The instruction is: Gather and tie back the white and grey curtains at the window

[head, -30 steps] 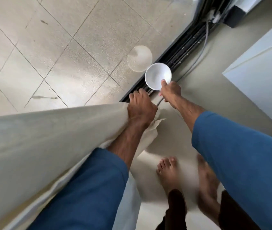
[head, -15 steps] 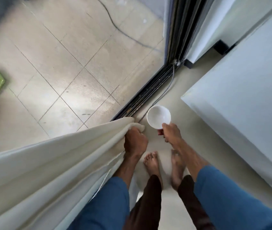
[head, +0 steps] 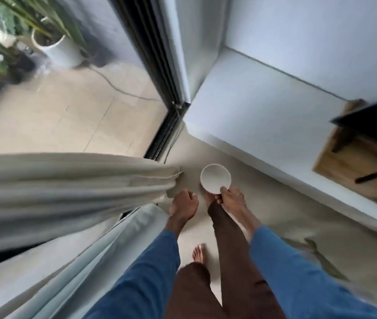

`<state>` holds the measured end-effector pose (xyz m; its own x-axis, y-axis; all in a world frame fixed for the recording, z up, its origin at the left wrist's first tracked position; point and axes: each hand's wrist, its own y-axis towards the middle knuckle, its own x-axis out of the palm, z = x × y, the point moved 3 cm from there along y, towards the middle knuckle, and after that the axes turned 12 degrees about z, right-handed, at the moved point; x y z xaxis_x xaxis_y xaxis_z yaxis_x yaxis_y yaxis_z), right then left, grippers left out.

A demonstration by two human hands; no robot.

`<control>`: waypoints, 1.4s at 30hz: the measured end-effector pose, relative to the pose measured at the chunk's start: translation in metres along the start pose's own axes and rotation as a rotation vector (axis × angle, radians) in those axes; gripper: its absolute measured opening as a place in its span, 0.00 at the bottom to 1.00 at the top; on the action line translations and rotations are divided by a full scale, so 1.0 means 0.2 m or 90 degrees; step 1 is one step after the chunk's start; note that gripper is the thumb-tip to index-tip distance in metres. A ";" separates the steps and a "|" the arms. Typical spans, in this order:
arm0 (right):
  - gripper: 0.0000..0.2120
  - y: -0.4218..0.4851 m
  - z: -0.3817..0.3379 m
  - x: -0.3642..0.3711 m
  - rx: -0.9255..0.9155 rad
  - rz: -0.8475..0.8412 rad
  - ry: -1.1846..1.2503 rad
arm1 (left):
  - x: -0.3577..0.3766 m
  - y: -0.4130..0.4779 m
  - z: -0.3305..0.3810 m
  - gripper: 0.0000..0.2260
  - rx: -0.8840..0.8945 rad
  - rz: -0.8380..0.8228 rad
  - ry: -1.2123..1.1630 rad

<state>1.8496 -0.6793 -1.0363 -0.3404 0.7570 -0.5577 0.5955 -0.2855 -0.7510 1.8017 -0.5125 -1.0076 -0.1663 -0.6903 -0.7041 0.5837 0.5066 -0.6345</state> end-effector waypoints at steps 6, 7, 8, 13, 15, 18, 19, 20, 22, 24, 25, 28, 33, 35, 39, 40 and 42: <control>0.19 -0.43 0.61 -0.35 0.039 0.094 0.108 | 0.13 -0.45 -0.09 0.13 0.139 -0.059 0.035; 0.19 -0.47 0.73 -0.37 0.055 0.106 0.151 | 0.15 -0.52 -0.12 0.12 0.144 -0.061 0.035; 0.18 -0.52 0.87 -0.41 0.079 0.125 0.194 | 0.19 -0.61 -0.16 0.12 0.149 -0.068 0.032; 0.22 -0.65 1.54 -0.53 0.158 0.188 0.313 | 0.44 -1.00 -0.20 0.11 0.163 -0.158 0.053; 0.23 -0.65 1.82 -0.58 0.196 0.221 0.357 | 0.62 -1.11 -0.16 0.10 0.177 -0.197 0.085; 0.25 -0.67 2.15 -0.66 0.254 0.287 0.373 | 0.94 -1.25 -0.07 0.10 0.224 -0.259 0.146; 0.26 -0.68 2.24 -0.70 0.269 0.309 0.395 | 1.06 -1.31 -0.03 0.12 0.253 -0.280 0.170; 0.26 -0.67 2.33 -0.73 0.287 0.334 0.409 | 1.18 -1.38 0.01 0.12 0.278 -0.295 0.197; 0.25 -0.65 2.48 -0.77 0.312 0.369 0.418 | 1.37 -1.51 0.08 0.11 0.328 -0.311 0.234; 0.24 -0.62 2.64 -0.77 0.349 0.384 0.424 | 1.55 -1.60 0.12 0.12 0.359 -0.317 0.277; 0.24 -0.61 2.70 -0.75 0.364 0.384 0.424 | 1.62 -1.64 0.13 0.13 0.376 -0.324 0.301; 0.23 -0.55 2.84 -0.67 0.396 0.365 0.465 | 1.78 -1.70 0.13 0.16 0.410 -0.351 0.366; 0.19 -0.46 2.94 -0.57 0.444 0.306 0.494 | 1.93 -1.78 0.15 0.19 0.469 -0.354 0.419; 0.18 -0.42 2.96 -0.55 0.454 0.278 0.492 | 1.95 -1.81 0.15 0.19 0.498 -0.348 0.427; 0.17 -0.35 2.97 -0.54 0.466 0.238 0.493 | 1.96 -1.84 0.15 0.18 0.524 -0.329 0.406; 0.18 -0.33 2.97 -0.52 0.466 0.222 0.508 | 1.96 -1.83 0.14 0.18 0.522 -0.329 0.396; 0.22 -0.32 2.97 -0.51 0.469 0.192 0.536 | 1.95 -1.81 0.11 0.17 0.513 -0.318 0.383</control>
<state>1.4134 -1.0880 -1.1411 0.5009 0.6730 -0.5443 -0.0918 -0.5840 -0.8066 1.5436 -0.9772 -1.0456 -0.7556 -0.2498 -0.6056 0.6510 -0.3894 -0.6516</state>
